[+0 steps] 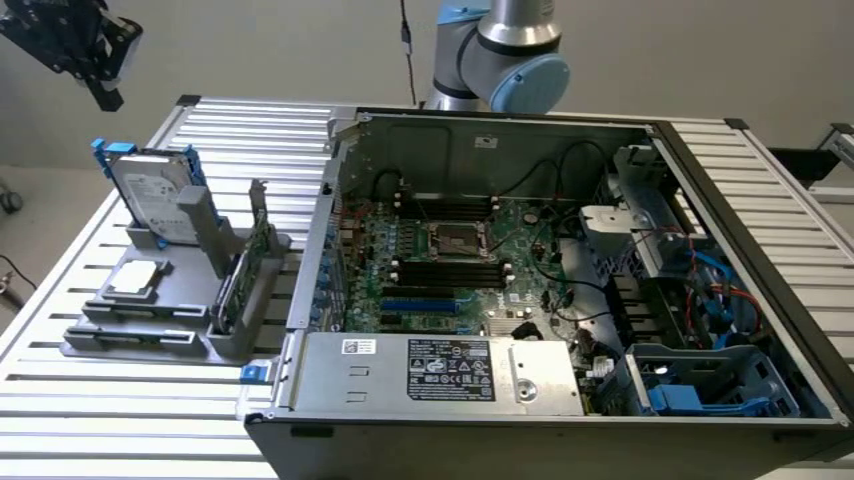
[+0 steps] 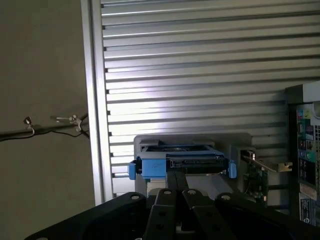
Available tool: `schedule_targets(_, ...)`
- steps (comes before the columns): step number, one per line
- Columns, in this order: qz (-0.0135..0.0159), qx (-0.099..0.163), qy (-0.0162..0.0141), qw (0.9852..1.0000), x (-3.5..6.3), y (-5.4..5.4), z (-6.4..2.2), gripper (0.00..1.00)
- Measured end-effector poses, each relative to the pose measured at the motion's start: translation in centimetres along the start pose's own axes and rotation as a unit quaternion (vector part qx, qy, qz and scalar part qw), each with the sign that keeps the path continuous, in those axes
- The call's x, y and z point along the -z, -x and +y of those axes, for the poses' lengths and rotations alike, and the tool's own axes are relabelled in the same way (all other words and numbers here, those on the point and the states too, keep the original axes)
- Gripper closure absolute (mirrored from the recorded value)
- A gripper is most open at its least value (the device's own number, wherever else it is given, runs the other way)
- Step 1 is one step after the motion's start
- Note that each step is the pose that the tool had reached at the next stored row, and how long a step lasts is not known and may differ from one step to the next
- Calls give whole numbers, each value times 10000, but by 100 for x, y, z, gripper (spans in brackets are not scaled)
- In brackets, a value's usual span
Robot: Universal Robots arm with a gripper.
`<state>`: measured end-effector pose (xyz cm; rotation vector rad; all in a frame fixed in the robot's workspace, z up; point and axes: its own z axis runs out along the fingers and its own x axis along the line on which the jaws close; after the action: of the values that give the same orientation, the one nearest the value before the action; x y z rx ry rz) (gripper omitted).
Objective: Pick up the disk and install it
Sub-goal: 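Reach for the disk, then pick up the disk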
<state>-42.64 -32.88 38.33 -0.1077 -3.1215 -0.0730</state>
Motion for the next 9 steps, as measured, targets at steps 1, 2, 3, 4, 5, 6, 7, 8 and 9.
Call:
schedule_targets(1,1,0,0,10000,0,0,0,89)
schedule_targets(2,1,0,0,10000,0,0,0,89)
schedule_targets(3,1,0,0,10000,0,0,0,89)
schedule_targets(4,1,0,0,10000,1,0,0,89)
schedule_targets(5,1,0,0,10000,1,0,0,89)
schedule_targets(6,1,0,0,10000,0,0,0,89)
schedule_targets(7,1,0,0,10000,0,0,0,89)
schedule_targets(8,1,0,0,10000,1,0,0,89)
schedule_targets(9,1,0,0,10000,1,0,0,89)
